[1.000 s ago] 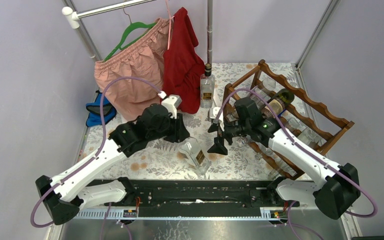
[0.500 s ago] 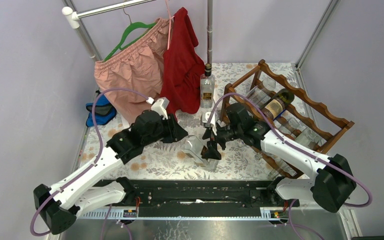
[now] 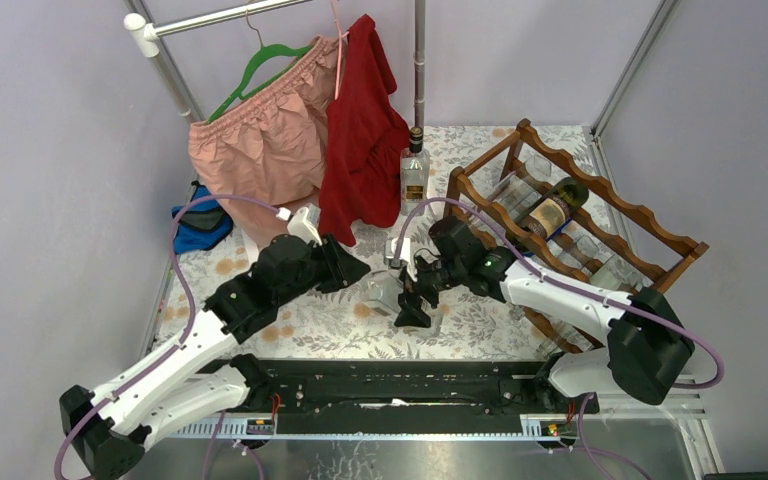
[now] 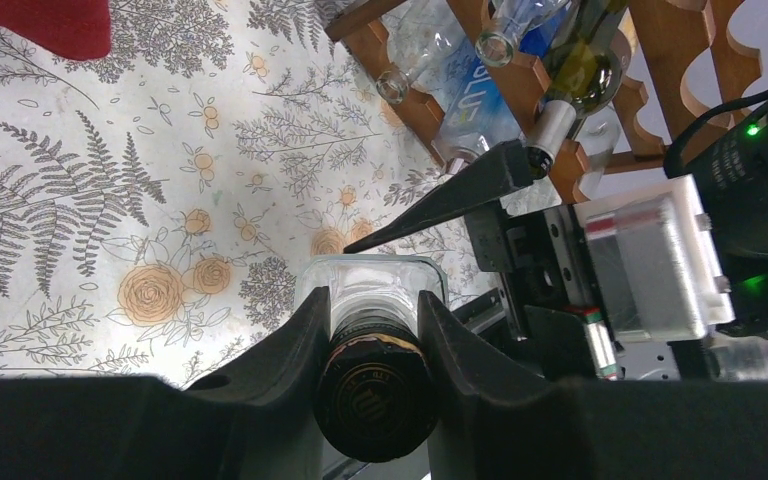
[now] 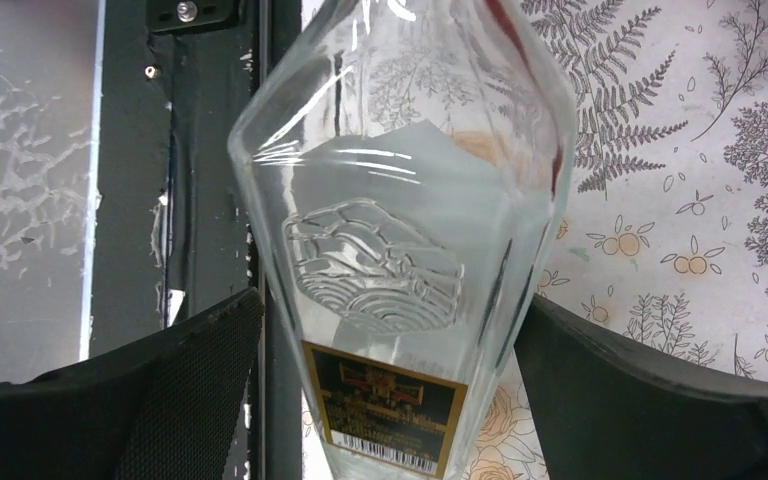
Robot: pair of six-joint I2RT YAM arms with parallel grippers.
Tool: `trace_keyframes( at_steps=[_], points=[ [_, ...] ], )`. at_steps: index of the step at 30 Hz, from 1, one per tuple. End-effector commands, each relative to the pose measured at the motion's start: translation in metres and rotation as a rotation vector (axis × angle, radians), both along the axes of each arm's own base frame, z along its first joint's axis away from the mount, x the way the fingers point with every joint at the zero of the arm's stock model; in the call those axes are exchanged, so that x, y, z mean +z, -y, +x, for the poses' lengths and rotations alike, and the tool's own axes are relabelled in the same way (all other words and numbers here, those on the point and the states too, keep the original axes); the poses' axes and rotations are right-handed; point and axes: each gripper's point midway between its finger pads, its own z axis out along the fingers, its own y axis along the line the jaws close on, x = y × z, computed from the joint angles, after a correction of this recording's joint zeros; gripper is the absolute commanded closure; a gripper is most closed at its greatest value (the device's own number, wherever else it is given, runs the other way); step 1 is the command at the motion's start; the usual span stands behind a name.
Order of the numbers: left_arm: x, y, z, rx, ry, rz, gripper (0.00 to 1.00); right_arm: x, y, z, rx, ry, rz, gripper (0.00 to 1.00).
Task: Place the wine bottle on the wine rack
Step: Pick up the wine bottle from the center of the board.
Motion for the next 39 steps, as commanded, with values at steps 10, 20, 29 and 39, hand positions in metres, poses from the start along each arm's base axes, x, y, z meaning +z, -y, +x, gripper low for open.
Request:
trace_keyframes(
  at_steps=[10,20,29,39],
  points=[
    [0.09,0.023,0.008,-0.015,0.157,-0.383,1.0,-0.007,-0.005,0.013,-0.007,0.109,0.003,0.39],
    [0.068,0.025,-0.02,-0.144,0.113,-0.367,0.27,0.016,0.006,-0.014,0.133,0.149,0.061,0.99],
    [0.03,0.019,-0.064,-0.333,0.081,-0.286,0.01,0.027,0.028,-0.045,0.327,0.168,0.102,1.0],
    [0.036,-0.004,-0.112,-0.418,-0.016,-0.268,0.04,0.024,0.036,-0.055,0.454,0.231,0.005,1.0]
  ],
)
